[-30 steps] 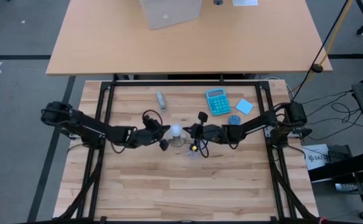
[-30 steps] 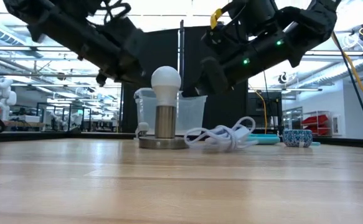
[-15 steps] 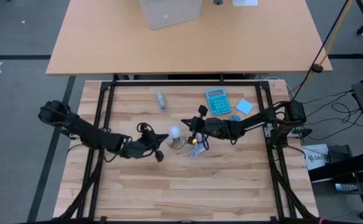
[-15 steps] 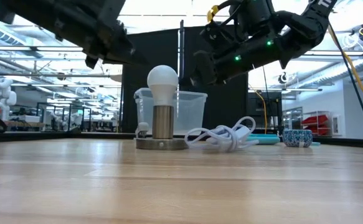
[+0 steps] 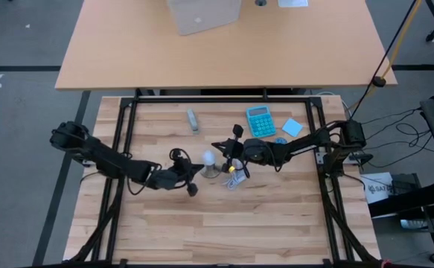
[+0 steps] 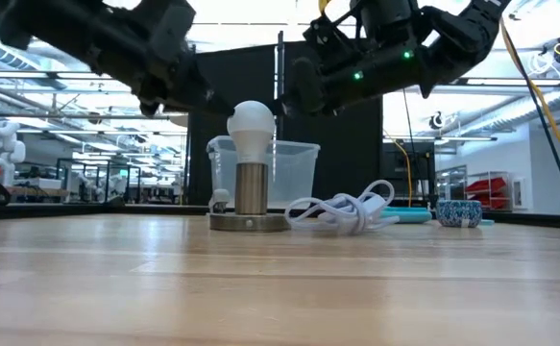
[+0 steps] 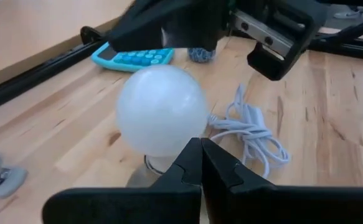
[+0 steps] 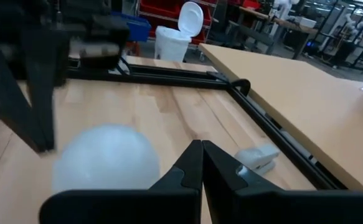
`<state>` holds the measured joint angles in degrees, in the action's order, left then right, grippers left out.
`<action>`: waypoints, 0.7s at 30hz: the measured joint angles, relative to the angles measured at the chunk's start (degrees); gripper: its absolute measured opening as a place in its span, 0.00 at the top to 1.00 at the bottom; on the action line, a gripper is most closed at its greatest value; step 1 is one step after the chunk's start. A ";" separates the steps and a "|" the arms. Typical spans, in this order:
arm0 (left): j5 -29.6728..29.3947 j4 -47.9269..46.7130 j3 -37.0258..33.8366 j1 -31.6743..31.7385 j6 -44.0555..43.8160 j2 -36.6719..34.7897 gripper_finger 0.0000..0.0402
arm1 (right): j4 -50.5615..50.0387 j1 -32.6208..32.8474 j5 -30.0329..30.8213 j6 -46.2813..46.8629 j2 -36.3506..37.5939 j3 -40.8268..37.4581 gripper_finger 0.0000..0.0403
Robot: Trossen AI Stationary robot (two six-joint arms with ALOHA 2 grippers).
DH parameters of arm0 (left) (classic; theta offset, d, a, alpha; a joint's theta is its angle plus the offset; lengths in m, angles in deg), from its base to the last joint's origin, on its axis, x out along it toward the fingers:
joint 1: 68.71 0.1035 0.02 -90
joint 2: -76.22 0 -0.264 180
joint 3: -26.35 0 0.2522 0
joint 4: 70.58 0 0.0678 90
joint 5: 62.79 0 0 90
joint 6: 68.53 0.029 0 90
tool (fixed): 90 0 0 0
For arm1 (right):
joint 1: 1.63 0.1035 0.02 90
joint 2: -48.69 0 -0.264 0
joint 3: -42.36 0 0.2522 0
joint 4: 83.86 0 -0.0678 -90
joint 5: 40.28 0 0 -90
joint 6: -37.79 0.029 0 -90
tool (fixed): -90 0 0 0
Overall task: Screw lightbulb
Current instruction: Insert the white lightbulb into the desk lamp
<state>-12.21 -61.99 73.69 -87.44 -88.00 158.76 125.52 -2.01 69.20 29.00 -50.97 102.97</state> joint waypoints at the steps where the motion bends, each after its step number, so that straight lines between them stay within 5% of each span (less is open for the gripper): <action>1: 0.05 0.80 0.00 0.15 -0.04 0.60 1.00 | 0.01 0.08 0.28 -0.21 0.00 0.22 1.00; 21: 0.20 2.47 0.02 1.83 -0.54 3.15 1.00 | 2.27 0.10 0.26 3.38 -4.23 0.51 1.00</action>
<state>-12.01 -59.52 73.72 -85.61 -88.54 161.91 127.79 -1.91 69.46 32.39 -55.20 103.48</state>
